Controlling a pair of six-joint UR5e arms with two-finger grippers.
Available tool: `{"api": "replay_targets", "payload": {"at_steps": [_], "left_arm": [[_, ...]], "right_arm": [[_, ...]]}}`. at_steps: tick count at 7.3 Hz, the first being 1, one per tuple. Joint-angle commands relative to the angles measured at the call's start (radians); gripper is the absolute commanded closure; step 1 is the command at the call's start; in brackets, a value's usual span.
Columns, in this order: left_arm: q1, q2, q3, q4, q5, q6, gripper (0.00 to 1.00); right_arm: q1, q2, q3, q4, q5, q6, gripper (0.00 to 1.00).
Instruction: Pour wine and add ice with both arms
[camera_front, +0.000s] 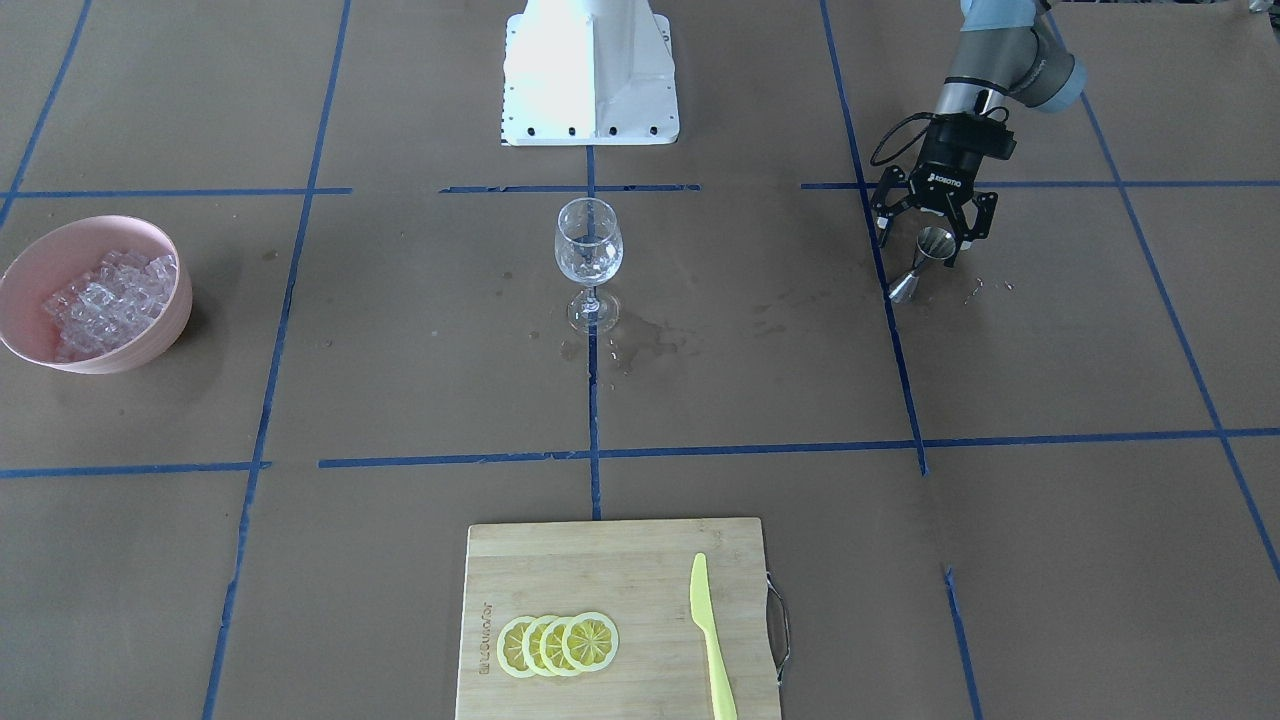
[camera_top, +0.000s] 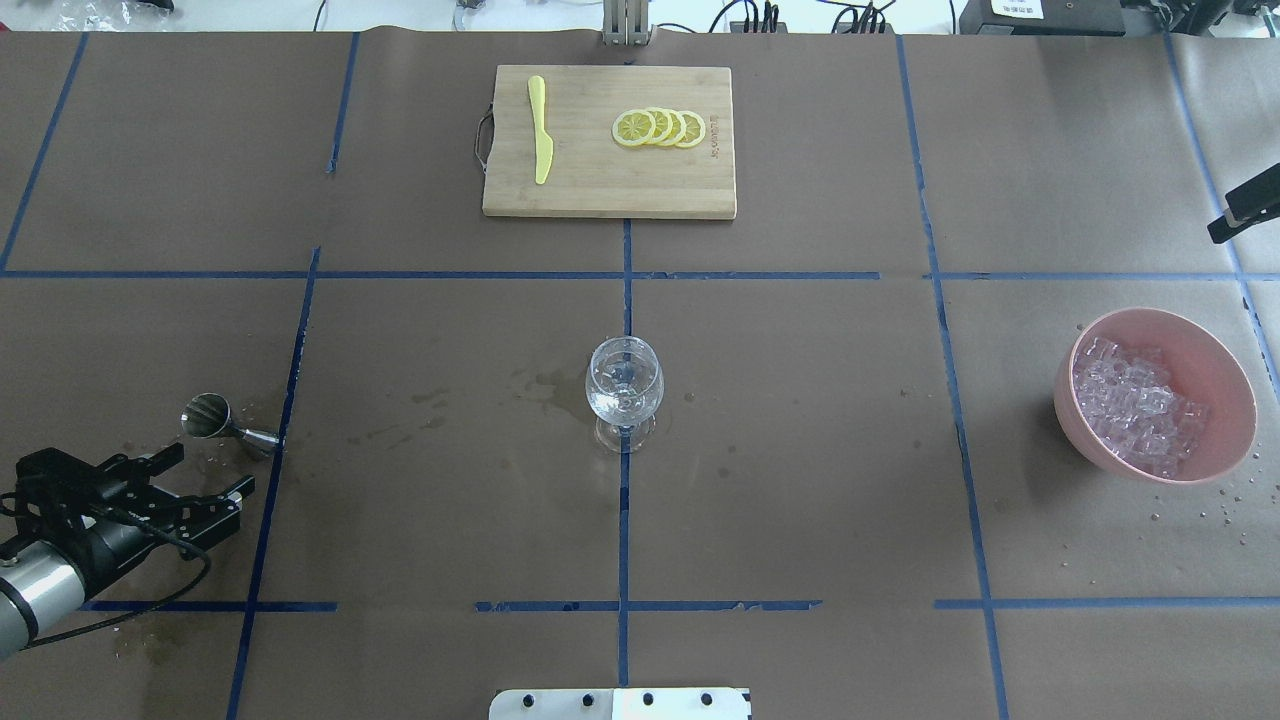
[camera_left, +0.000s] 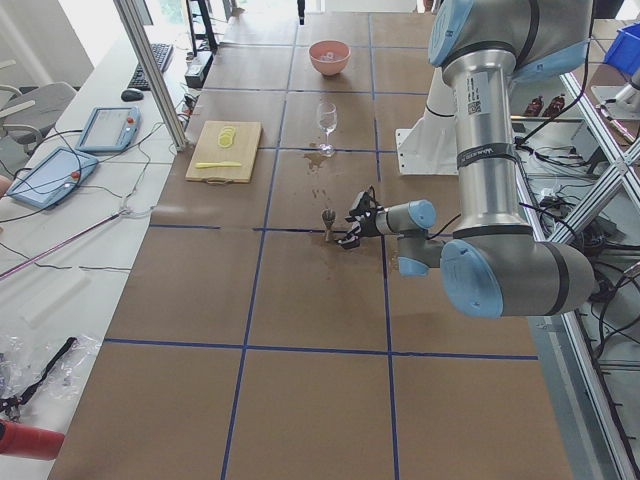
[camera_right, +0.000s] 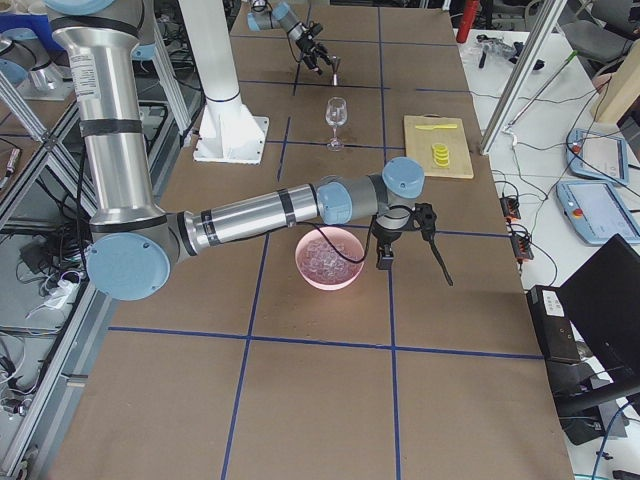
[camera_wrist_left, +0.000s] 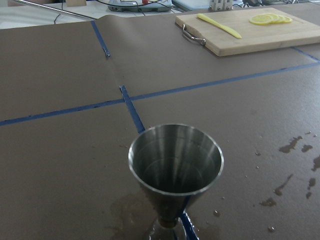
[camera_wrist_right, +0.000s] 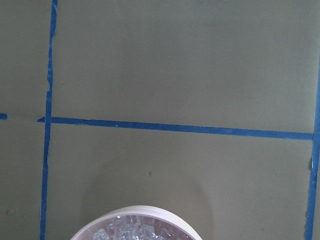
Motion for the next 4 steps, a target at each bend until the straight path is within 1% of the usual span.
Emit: {"api": "replay_targets", "payload": {"at_steps": [1, 2, 3, 4], "left_arm": [[-0.064, 0.114, -0.029, -0.001, -0.196, 0.109, 0.00], [-0.166, 0.128, -0.018, -0.001, -0.291, 0.195, 0.00], [-0.242, 0.142, -0.006, -0.001, -0.387, 0.282, 0.00], [-0.332, 0.156, -0.003, -0.001, -0.524, 0.393, 0.00]], "right_arm": [[-0.038, -0.010, 0.024, -0.001, -0.002, 0.009, 0.00], [-0.072, -0.016, 0.046, 0.001, -0.007, 0.075, 0.00], [-0.095, -0.030, 0.066, 0.001, -0.007, 0.142, 0.00], [-0.129, -0.088, 0.083, 0.066, -0.022, 0.146, 0.00]]}}
